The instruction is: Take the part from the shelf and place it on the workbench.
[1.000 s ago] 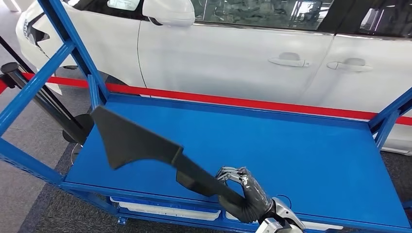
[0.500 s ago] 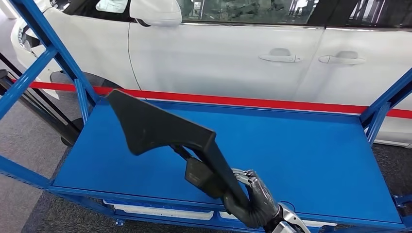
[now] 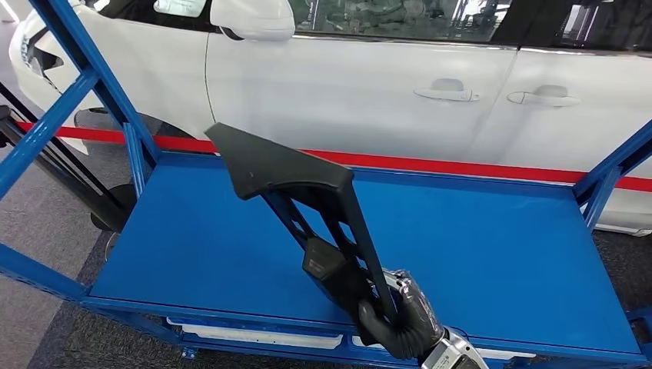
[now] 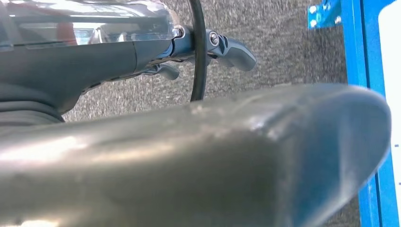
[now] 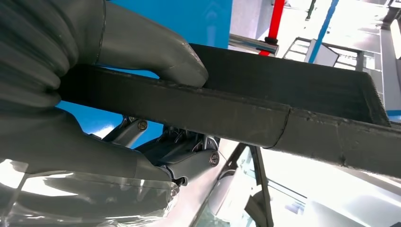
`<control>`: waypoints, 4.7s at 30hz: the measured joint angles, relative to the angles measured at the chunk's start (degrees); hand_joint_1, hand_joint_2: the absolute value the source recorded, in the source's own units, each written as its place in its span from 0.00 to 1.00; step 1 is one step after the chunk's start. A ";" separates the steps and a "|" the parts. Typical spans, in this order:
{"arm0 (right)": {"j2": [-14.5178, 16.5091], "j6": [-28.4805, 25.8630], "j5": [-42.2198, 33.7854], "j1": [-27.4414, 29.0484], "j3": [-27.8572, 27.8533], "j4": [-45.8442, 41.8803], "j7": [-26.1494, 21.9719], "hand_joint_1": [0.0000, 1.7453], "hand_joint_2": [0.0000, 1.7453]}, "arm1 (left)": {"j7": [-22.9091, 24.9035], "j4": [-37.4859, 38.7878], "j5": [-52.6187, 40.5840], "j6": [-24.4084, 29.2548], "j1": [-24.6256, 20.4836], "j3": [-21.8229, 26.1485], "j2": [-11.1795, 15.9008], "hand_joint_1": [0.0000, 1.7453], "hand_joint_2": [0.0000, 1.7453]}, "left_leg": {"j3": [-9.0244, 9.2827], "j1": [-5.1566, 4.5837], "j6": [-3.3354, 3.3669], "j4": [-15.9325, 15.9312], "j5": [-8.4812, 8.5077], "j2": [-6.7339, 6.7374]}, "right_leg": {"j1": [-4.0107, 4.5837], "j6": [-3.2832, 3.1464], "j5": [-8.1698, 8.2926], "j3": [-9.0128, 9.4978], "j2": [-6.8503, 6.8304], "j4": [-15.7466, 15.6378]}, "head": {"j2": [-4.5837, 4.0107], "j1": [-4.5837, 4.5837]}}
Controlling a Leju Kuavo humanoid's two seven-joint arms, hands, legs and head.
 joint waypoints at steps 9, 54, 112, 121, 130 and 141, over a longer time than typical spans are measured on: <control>0.96 0.92 2.50 1.04 -1.01 1.72 -1.50 1.00 1.00 | 0.50 0.00 -0.81 -0.11 0.04 0.33 -0.01 0.00 0.00 | -1.84 -0.11 -2.67 4.75 -4.34 0.03 | 0.16 -2.38 4.78 4.02 -0.33 -11.04 | 0.00 -0.02; 1.44 4.76 2.74 3.72 -2.75 3.80 -0.34 1.00 1.00 | 0.67 -0.01 -2.87 -0.74 -0.47 1.45 0.28 0.00 0.00 | 5.01 -0.48 0.01 -1.76 -2.92 0.22 | 0.81 -0.53 6.35 -0.55 -0.25 -9.04 | 0.00 0.00; 1.22 15.06 -4.51 13.59 -5.88 6.04 -10.91 1.00 1.00 | 0.24 -0.11 -5.01 -1.14 -0.17 5.43 -0.05 0.00 0.00 | 6.26 -0.79 -0.58 -1.25 -4.64 -3.56 | 1.35 -1.81 8.06 1.20 5.93 -10.92 | 0.00 -0.01; 1.42 15.87 -6.81 15.96 -6.88 6.02 -12.32 1.00 1.00 | 0.15 -0.15 -4.96 -0.91 0.30 6.13 -0.32 0.00 0.00 | 4.38 -0.40 0.08 -1.91 -2.68 3.71 | 0.20 0.32 -0.31 -3.35 0.19 3.60 | 0.00 0.07; 1.48 17.75 -8.48 19.41 -8.69 5.73 -13.99 1.00 1.00 | 0.14 -0.15 -4.70 -0.89 -0.16 7.32 -0.53 0.00 0.00 | 3.95 -0.44 -2.75 0.68 -4.76 6.19 | 0.66 -2.13 3.60 4.67 -1.48 -10.20 | 0.00 0.05; 1.39 29.63 -9.38 22.57 -13.42 4.69 -14.44 1.00 1.00 | 0.16 -0.15 -5.43 -0.89 0.48 9.02 -0.62 0.00 0.00 | 2.42 -0.30 -1.58 1.25 -2.92 -4.81 | 0.88 -2.49 4.50 3.57 6.96 -9.69 | 0.00 0.05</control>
